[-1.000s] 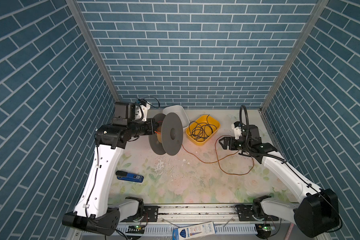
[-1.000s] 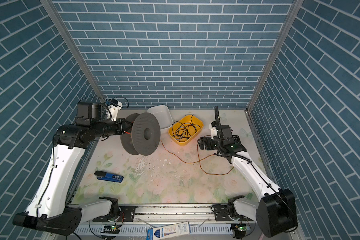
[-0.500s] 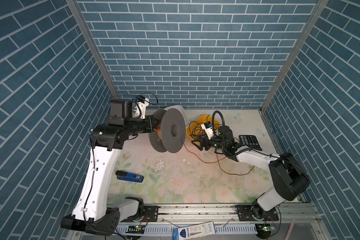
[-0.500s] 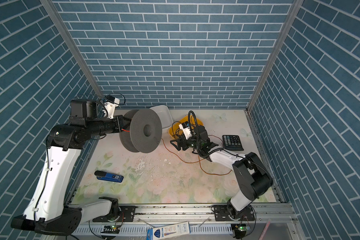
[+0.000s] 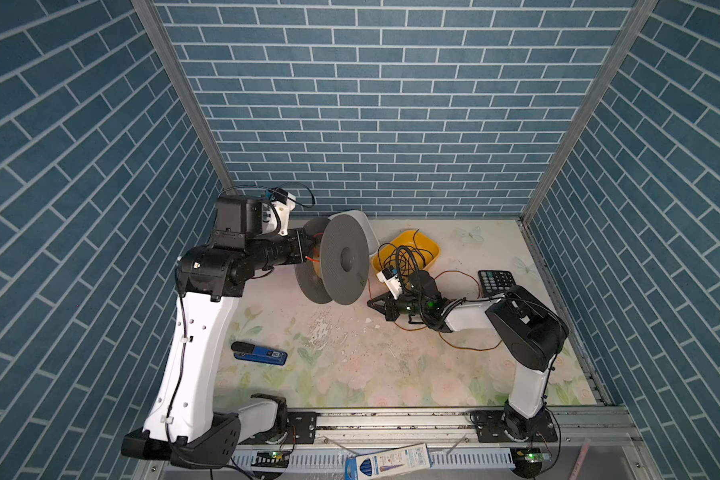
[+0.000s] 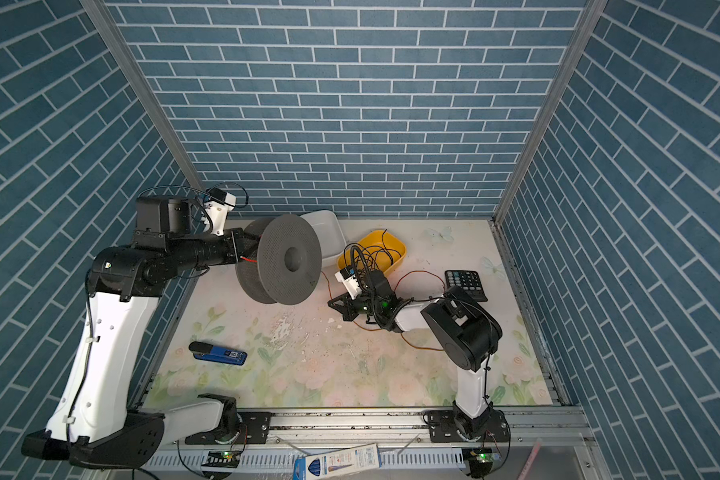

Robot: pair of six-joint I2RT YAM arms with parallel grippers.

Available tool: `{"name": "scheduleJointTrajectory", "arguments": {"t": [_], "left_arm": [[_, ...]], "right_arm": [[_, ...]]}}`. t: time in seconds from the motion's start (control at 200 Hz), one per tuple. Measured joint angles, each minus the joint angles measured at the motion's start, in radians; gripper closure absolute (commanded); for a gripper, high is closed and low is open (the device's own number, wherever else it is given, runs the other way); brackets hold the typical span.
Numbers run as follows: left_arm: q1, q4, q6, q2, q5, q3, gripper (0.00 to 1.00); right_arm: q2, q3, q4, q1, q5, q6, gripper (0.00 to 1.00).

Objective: Wrap the cables

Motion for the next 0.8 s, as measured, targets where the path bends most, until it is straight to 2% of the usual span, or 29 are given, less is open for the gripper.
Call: {"name": "scheduleJointTrajectory", "arguments": {"t": [0.29, 0.43, 0.63, 0.8], "left_arm": [[0.124, -0.04, -0.006, 0.067, -0.092, 0.101, 1.0], [0.155, -0.066, -0.004, 0.071, -0.144, 0.119, 1.0], [0.172, -0.105, 0.003, 0.073, -0.201, 0.157, 1.0], [0.174, -0.115, 0.006, 0.073, -0.238, 0.16, 1.0]], "right_arm": [[-0.142, -0.18, -0.078, -0.012, 0.098, -0.002, 1.0], [-0.223, -0.243, -0.097, -0.068, 0.153, 0.009, 1.0], [-0.273, -0.254, -0.174, -0.12, 0.213, 0.015, 1.0], [-0.288, -0.214, -0.277, -0.092, 0.238, -0.018, 1.0]]}}
